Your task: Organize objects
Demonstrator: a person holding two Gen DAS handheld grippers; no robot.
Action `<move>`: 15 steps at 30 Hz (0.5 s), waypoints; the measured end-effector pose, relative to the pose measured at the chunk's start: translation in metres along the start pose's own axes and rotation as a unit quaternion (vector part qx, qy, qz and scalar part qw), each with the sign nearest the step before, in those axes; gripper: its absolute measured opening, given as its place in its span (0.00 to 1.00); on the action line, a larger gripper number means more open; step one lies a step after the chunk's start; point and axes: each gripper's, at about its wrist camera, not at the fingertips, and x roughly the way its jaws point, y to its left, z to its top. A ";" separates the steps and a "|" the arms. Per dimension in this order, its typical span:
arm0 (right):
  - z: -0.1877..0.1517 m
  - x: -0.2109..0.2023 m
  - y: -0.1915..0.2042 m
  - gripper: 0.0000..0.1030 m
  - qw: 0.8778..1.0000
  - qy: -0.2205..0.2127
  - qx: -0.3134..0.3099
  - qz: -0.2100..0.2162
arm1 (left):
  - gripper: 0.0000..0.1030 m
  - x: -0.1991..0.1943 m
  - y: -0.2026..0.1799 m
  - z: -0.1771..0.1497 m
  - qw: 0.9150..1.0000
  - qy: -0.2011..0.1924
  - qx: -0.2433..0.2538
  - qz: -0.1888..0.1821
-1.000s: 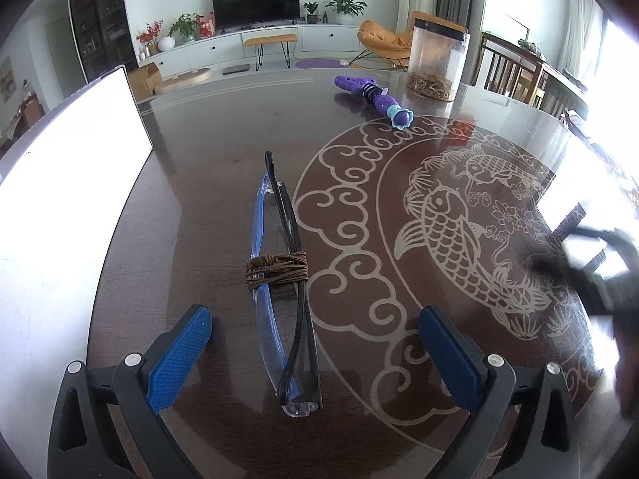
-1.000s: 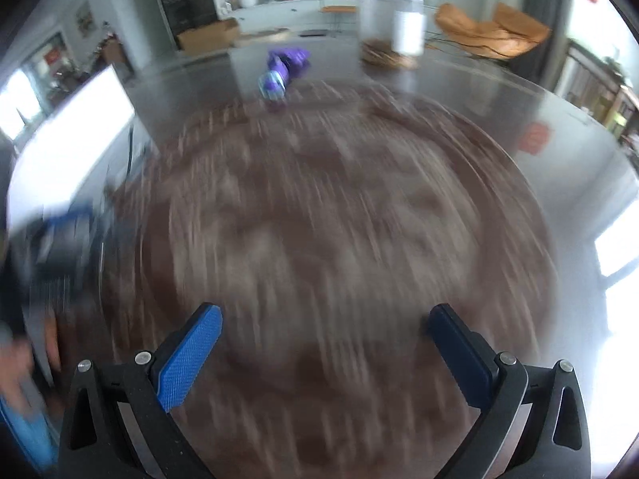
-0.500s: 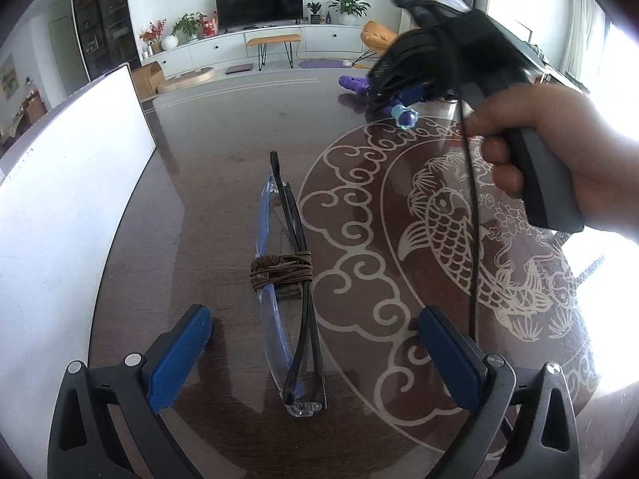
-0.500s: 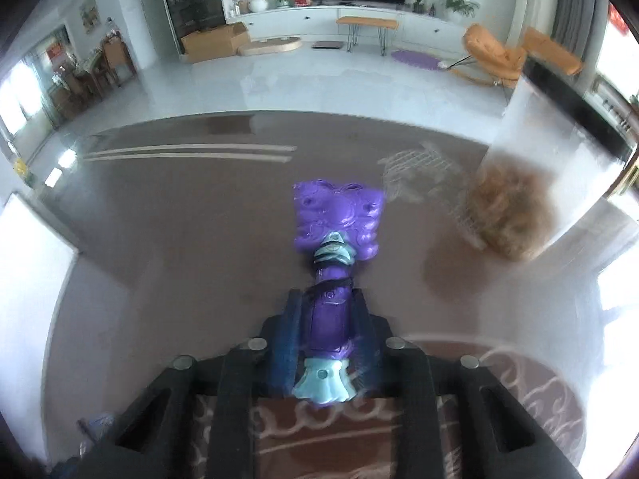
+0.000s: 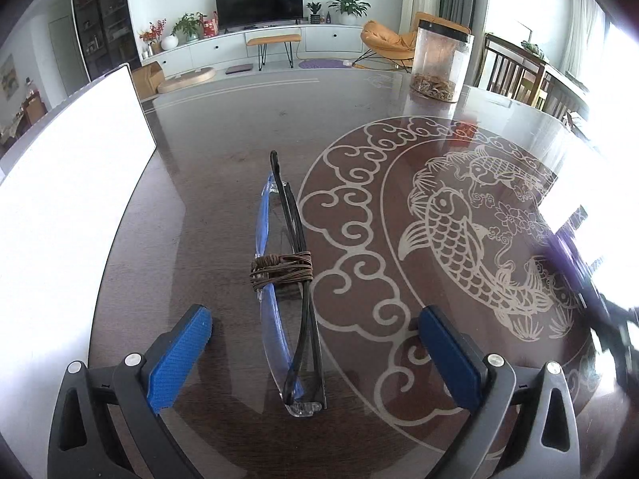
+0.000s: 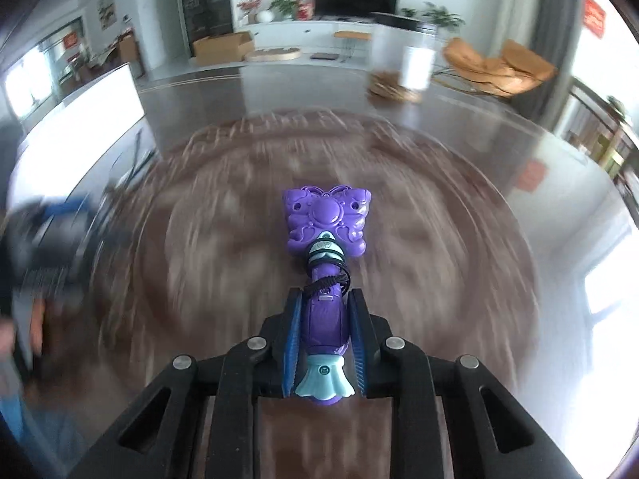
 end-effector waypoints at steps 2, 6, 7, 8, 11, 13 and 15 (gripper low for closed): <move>-0.027 -0.022 0.003 0.23 1.000 -0.007 0.017 -0.007 | 1.00 0.000 0.000 0.000 1.000 0.000 0.000 0.000; -0.050 -0.040 0.013 0.38 0.999 -0.021 0.029 -0.019 | 1.00 0.000 0.000 0.000 1.000 0.001 0.000 0.001; -0.052 -0.043 0.013 0.57 0.999 -0.023 0.033 -0.022 | 1.00 0.000 0.000 0.000 1.000 0.001 0.000 0.001; -0.054 -0.044 0.012 0.66 0.999 -0.023 0.040 -0.027 | 1.00 0.000 -0.001 0.000 1.000 0.001 0.000 0.001; -0.058 -0.043 0.006 0.83 0.998 -0.013 0.052 -0.038 | 1.00 -0.001 0.000 0.000 1.000 0.001 0.000 0.001; -0.056 -0.038 0.001 0.95 0.997 -0.005 0.062 -0.035 | 1.00 -0.001 0.000 0.000 1.000 0.002 0.000 0.001; -0.046 -0.025 -0.003 0.97 0.997 0.000 0.065 -0.045 | 1.00 -0.001 -0.001 0.000 1.000 0.002 0.000 0.001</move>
